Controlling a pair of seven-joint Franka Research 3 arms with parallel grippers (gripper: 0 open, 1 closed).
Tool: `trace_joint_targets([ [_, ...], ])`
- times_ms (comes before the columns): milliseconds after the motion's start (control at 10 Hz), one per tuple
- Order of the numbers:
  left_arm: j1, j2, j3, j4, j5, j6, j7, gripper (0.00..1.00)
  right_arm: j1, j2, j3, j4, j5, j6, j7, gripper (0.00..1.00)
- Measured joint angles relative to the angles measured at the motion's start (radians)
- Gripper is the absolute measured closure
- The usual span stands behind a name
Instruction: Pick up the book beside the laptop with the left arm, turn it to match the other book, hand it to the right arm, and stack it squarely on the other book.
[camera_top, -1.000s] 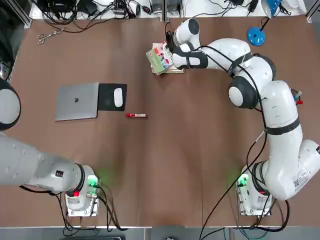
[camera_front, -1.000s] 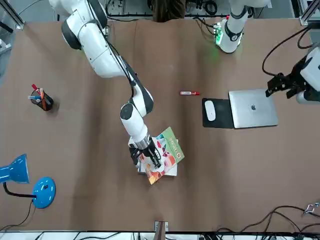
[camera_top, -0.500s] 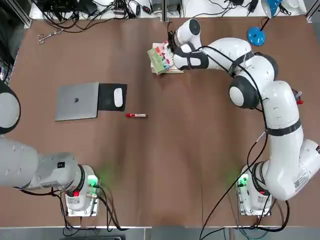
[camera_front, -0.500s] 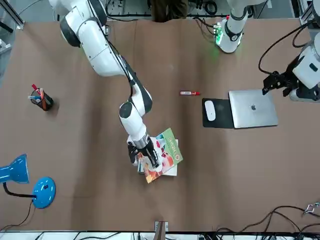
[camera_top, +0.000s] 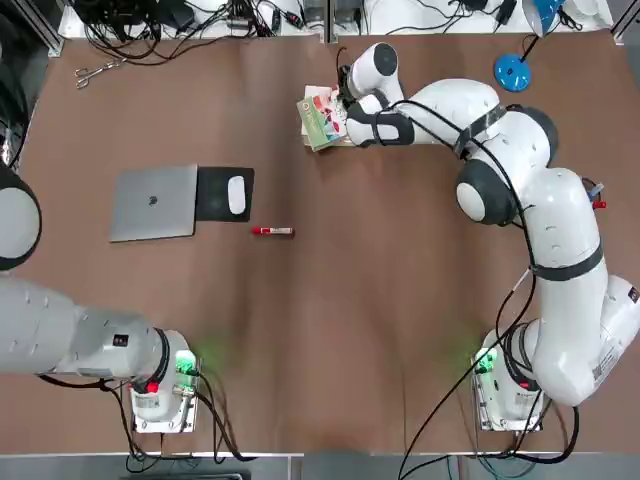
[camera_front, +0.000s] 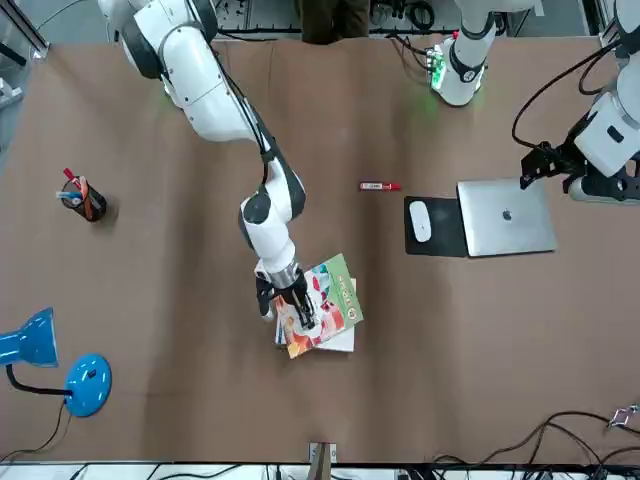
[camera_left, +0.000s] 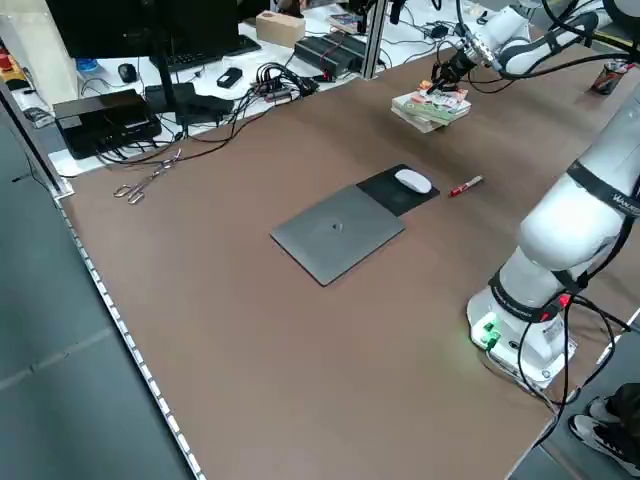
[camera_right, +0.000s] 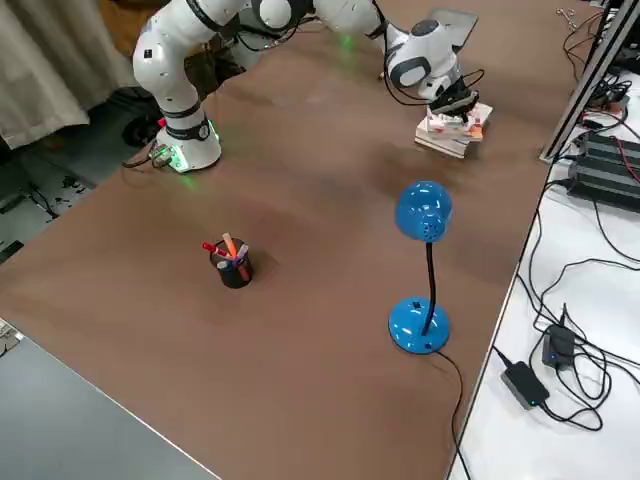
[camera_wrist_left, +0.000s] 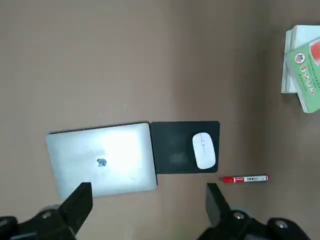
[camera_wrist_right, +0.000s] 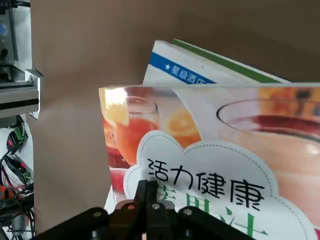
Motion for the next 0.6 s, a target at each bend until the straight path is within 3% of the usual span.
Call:
trace_joint_targets([
  [600, -0.008, 0.006, 0.004, 0.001, 0.019, 0.001, -0.062, 0.01, 0.016, -0.007, -0.025, -0.012, 0.000, 0.001, 0.233, 1.00],
])
